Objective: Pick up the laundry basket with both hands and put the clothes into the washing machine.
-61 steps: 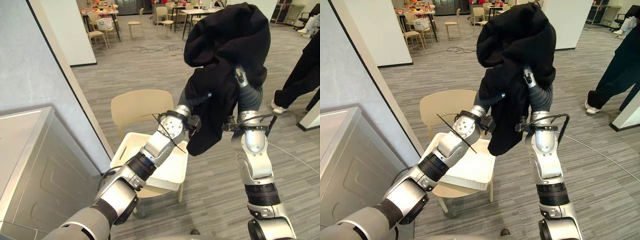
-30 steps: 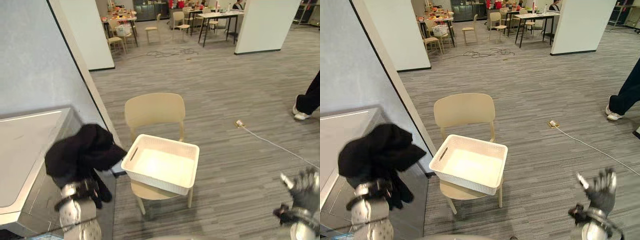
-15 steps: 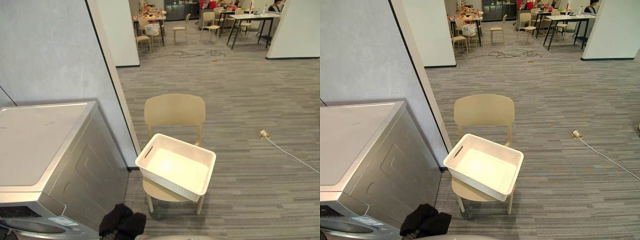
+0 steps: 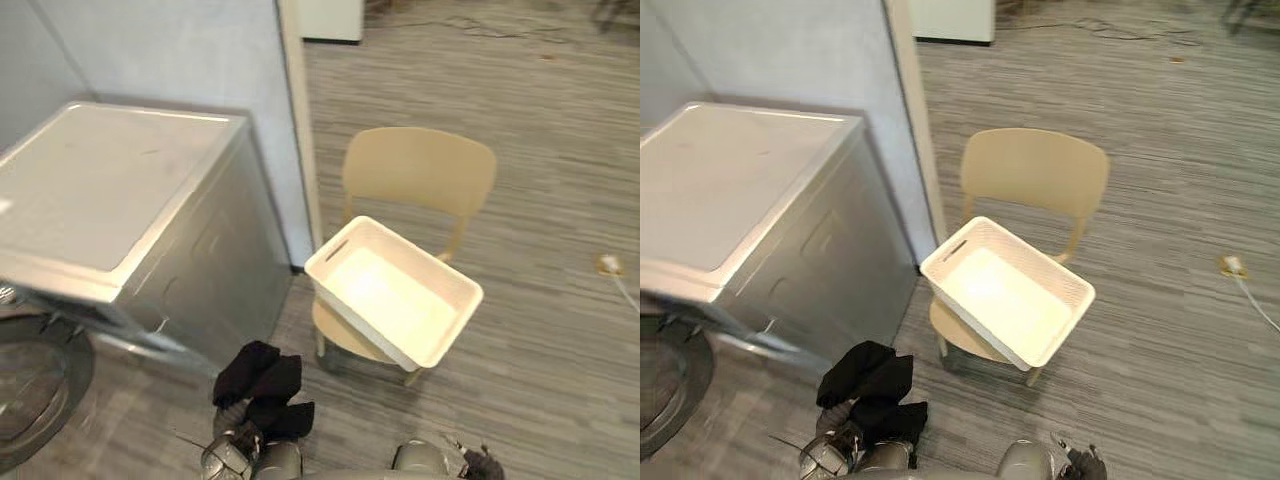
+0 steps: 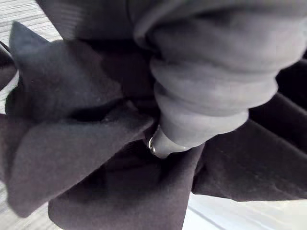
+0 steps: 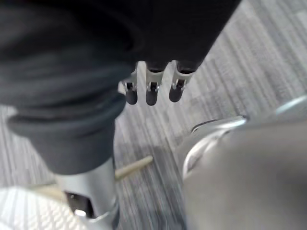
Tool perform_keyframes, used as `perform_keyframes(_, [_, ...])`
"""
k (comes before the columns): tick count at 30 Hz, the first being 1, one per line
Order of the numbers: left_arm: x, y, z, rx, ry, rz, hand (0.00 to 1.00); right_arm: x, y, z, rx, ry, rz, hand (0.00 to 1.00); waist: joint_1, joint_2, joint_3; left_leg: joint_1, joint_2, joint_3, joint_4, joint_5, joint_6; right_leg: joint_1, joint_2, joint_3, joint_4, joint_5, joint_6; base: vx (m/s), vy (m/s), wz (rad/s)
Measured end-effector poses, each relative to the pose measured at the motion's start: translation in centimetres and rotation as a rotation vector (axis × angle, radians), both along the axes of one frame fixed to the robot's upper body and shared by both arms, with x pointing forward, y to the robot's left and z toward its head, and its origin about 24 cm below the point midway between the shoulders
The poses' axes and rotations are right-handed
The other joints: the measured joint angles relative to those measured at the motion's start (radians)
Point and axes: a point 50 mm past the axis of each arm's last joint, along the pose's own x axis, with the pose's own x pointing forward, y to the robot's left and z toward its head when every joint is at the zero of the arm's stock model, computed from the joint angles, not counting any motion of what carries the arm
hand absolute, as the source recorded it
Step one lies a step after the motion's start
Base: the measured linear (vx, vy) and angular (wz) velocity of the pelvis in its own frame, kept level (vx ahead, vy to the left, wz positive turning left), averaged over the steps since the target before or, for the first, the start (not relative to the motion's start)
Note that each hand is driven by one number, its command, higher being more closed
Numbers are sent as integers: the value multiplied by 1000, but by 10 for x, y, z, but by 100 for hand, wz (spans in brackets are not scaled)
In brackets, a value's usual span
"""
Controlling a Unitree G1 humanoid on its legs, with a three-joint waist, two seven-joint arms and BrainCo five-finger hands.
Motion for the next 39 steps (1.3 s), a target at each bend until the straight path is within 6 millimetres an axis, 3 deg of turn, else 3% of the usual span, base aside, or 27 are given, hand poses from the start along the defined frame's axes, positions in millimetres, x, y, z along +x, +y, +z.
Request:
perform_keyframes(2, [6, -5, 5, 11, -23, -33, 100, 5, 2, 1, -2, -11, -2, 0, -2, 9, -5, -10, 111, 92, 190, -9, 5, 57, -17, -94, -1, 2, -1, 6, 35, 102])
perform_keyframes(4, [15, -12, 9, 20, -42, -67, 100, 3, 3, 0, 8, -14, -30, 0, -10, 14, -14, -6, 240, 134, 231, -26, -10, 87, -23, -163, -21, 24, 31, 11, 194, 97])
perform_keyframes(5, [16, -14, 9, 18, -43, -76, 100, 2, 1, 0, 10, -10, -45, 0, -9, 21, -21, -6, 261, 128, 208, -23, -15, 86, -21, -170, -28, 39, 39, 91, 332, 61])
perform_keyframes(6, [16, -15, 6, 16, -31, -85, 100, -1, -5, -2, 18, 2, -94, 0, -12, 45, -42, 18, 227, 67, 111, -57, -127, 82, -13, -178, -77, 89, 65, 92, 316, 50])
perform_keyframes(8, [23, -7, 8, 52, -35, -108, 100, -11, 6, -11, 80, 77, -124, 0, -13, 14, -48, -13, 160, 18, 92, -79, -199, 111, -4, -166, -217, 174, 64, 42, 417, 55])
perform_keyframes(10, [21, 2, 8, 90, -26, -131, 100, -18, 11, -15, 104, 108, -132, 0, -15, 8, -51, -15, 138, -1, 107, -98, -221, 154, 2, -163, -286, 218, 69, 12, 323, 36])
perform_keyframes(13, [20, 23, 12, 170, -28, -148, 100, -16, 11, -14, 108, 109, -130, 0, -5, 9, -57, -39, 112, -13, 176, -134, -205, 192, -2, -140, -348, 298, 73, -54, 248, 15])
perform_keyframes(17, [25, 23, 19, 193, -64, -169, 100, -5, 5, -11, 94, 88, -121, 0, 24, 25, -59, -139, 65, -14, 241, -190, -174, 156, -49, -157, -346, 287, 56, -146, 145, 20])
perform_keyframes(18, [22, 20, 19, 191, -64, -174, 100, -5, 5, -11, 91, 87, -122, 0, 22, 25, -57, -149, 39, -21, 236, -191, -170, 160, -69, -152, -323, 292, 4, -168, 152, 75])
perform_keyframes(19, [16, 16, 17, 191, -53, -185, 100, -6, 2, -10, 84, 79, -122, 0, 19, 32, -58, -128, 24, -32, 199, -185, -159, 160, -68, -95, -288, 333, -105, -152, 146, 74])
perform_keyframes(20, [13, 16, 17, 193, -48, -187, 100, -5, 4, -9, 86, 74, -122, 0, 21, 34, -58, -114, 20, -37, 176, -179, -150, 156, -62, -59, -267, 348, -144, -122, 114, 87])
perform_keyframes(21, [11, 14, 16, 188, -48, -192, 100, -3, 10, -10, 102, 64, -126, 0, 19, 38, -52, -84, 14, -63, 104, -149, -134, 122, -10, 69, -175, 260, -157, -4, 14, 102])
perform_keyframes(22, [13, 19, 19, 205, -57, -190, 100, -6, 26, -12, 143, 66, -124, 0, 18, -17, -63, -57, -11, -72, 35, -127, -117, 93, 72, 170, -117, 110, -178, 24, -43, 107])
perform_keyframes(23, [13, 18, 19, 201, -58, -187, 100, -4, 29, -12, 147, 54, -123, 0, 19, -25, -64, -67, -14, -75, 42, -127, -117, 95, 88, 175, -115, 60, -225, -4, -95, 77])
perform_keyframes(24, [10, 14, 16, 185, -48, -184, 100, 3, 33, -10, 152, 27, -112, 0, 29, -34, -59, -80, -25, -89, 72, -119, -123, 112, 97, 214, -124, 10, -229, -62, -58, 23])
perform_keyframes(25, [8, 13, 15, 181, -36, -186, 100, 8, 41, -9, 164, 10, -86, 0, 36, -46, -57, -78, -36, -102, 66, -92, -123, 122, 96, 223, -145, -33, -188, -104, -85, 13])
perform_keyframes(27, [17, 5, 17, 185, -53, -241, 100, 14, 43, -7, 174, -17, -60, 0, 32, -54, -59, -68, -41, -141, -82, -42, -141, 142, 176, 289, -259, -89, -149, -40, -173, 89])
perform_keyframes(28, [31, 1, 25, 184, -106, -262, 100, 9, 40, -8, 170, -21, -91, 0, -2, -113, -47, -136, -80, -46, 167, -72, -74, 141, 160, 301, -253, -81, -103, 32, -165, 161])
perform_keyframes(29, [33, -6, 25, 166, -112, -268, 100, 2, 37, -8, 161, -11, -113, 0, -12, -121, -34, -109, -105, 16, 283, -96, -29, 165, 143, 294, -224, -44, -3, 74, -121, 148])
perform_keyframes(30, [35, -25, 24, 113, -116, -273, 100, -7, 20, -7, 116, -3, -127, 0, -17, -50, -19, 18, -91, 22, 175, -230, 31, 107, 185, 286, -37, -61, 1, -44, -117, 109])
perform_keyframes(31, [40, -31, 26, 104, -130, -282, 100, -11, 22, -8, 121, 5, -128, 0, -26, -47, -8, 43, -88, -14, 111, -209, -22, 28, 213, 349, 86, -111, -24, -19, -195, 111])
perform_keyframes(32, [42, -33, 27, 107, -139, -298, 100, -19, 30, -11, 144, 31, -134, 0, -36, -64, -19, 72, -94, -73, 60, -189, -68, -30, 287, 384, 41, -132, -100, 0, -193, 96])
perform_keyframes(33, [43, -34, 28, 111, -148, -307, 100, -22, 36, -12, 161, 44, -129, 0, -38, -94, -33, 64, -124, -106, 119, -207, -79, -61, 303, 380, -15, -73, -137, 198, -180, 98])
perform_keyframes(34, [41, -43, 26, 89, -137, -323, 100, -34, 29, -13, 140, 69, -135, 0, -58, -60, -47, 46, -124, -165, 262, -258, -84, -50, 315, 346, 21, -90, -125, 292, -112, 54])
perform_keyframes(35, [39, -55, 26, 65, -142, -359, 100, -38, 21, -12, 121, 72, -148, 0, -43, -10, -70, 55, -82, -191, 268, -324, -105, -49, 352, 338, 21, -92, -128, 281, -85, 36])
perform_keyframes(37, [37, -59, 25, 50, -143, -373, 100, -34, 18, -11, 110, 66, -131, 0, -47, 14, -75, 47, -80, -198, 336, -327, -118, -18, 372, 334, 9, -110, -140, 158, -55, -2])
perform_keyframes(39, [27, -59, 21, 37, -118, -362, 100, -34, 18, -11, 113, 66, -136, 0, -54, 20, -71, -6, -72, -209, 549, -272, -230, 54, 386, 333, -4, -133, -144, 121, -49, -2])
